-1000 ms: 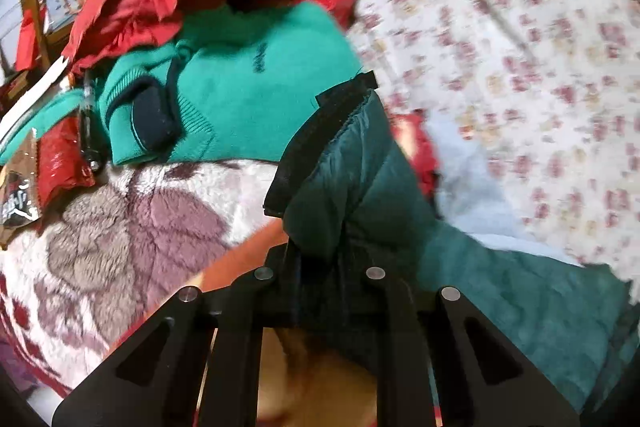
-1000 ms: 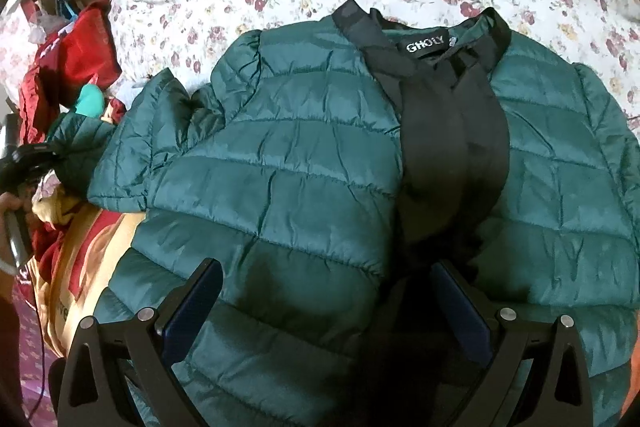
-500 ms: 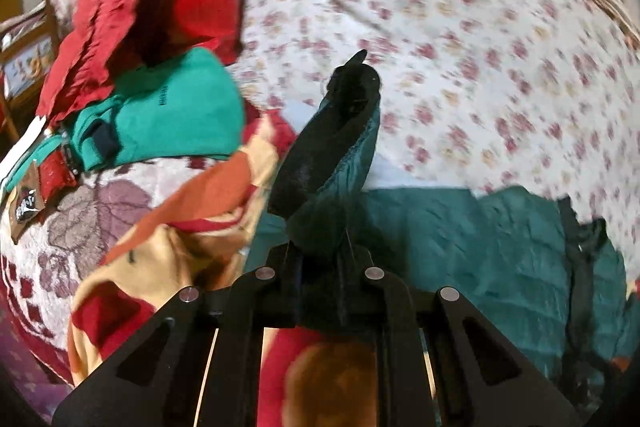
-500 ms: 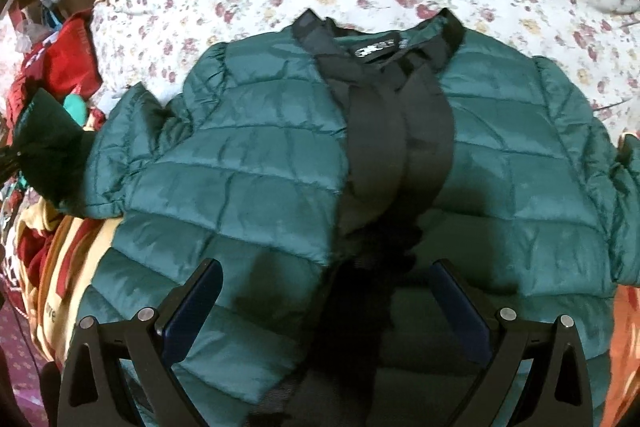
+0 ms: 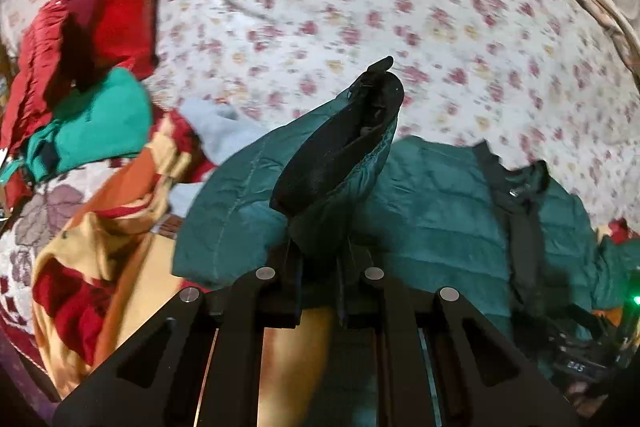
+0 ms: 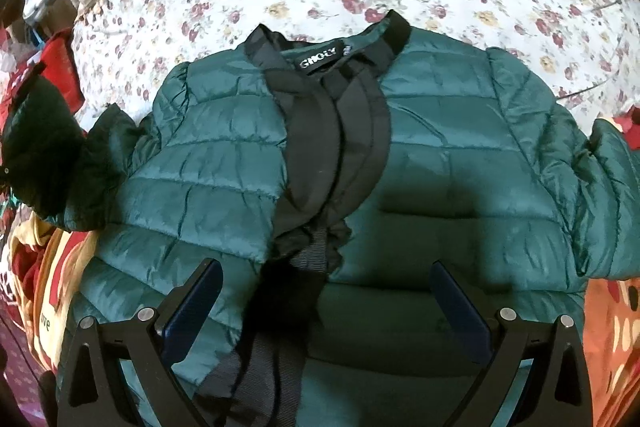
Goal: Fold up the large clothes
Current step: 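Carry the sleeve across the jacket body toward the right gripper, release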
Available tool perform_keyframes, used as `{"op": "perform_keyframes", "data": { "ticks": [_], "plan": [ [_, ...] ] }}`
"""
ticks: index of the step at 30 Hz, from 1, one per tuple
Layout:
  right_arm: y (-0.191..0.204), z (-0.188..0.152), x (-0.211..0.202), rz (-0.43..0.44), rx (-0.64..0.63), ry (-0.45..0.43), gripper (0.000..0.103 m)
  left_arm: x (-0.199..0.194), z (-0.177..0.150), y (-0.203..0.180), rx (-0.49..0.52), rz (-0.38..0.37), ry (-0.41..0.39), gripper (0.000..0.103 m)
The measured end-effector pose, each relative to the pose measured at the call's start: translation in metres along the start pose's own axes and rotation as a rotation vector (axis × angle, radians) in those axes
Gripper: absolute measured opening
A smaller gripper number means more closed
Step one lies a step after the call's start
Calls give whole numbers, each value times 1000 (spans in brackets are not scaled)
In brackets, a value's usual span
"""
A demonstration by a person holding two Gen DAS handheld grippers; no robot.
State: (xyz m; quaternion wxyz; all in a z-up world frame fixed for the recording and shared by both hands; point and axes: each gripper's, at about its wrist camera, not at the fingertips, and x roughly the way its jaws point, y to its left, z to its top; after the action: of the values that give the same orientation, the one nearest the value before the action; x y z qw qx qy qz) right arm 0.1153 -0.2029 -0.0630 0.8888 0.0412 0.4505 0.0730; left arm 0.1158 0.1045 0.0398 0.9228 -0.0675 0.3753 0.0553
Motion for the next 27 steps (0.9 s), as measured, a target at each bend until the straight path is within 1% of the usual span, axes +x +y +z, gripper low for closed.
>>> {"op": "perform_keyframes", "data": {
  "ticks": [13,23,27],
  "plan": [
    [-34,0,-12,-31,35,-22,103,4,-22,-96,122,-91,38,11],
    [-61,-2,-20,-52,69,-37,103,12,-38,-154,205,-139,66,11],
    [-71,-4,-23,-79,69,-35,103,21,-48,-175,233,-152,90,11]
  ]
}}
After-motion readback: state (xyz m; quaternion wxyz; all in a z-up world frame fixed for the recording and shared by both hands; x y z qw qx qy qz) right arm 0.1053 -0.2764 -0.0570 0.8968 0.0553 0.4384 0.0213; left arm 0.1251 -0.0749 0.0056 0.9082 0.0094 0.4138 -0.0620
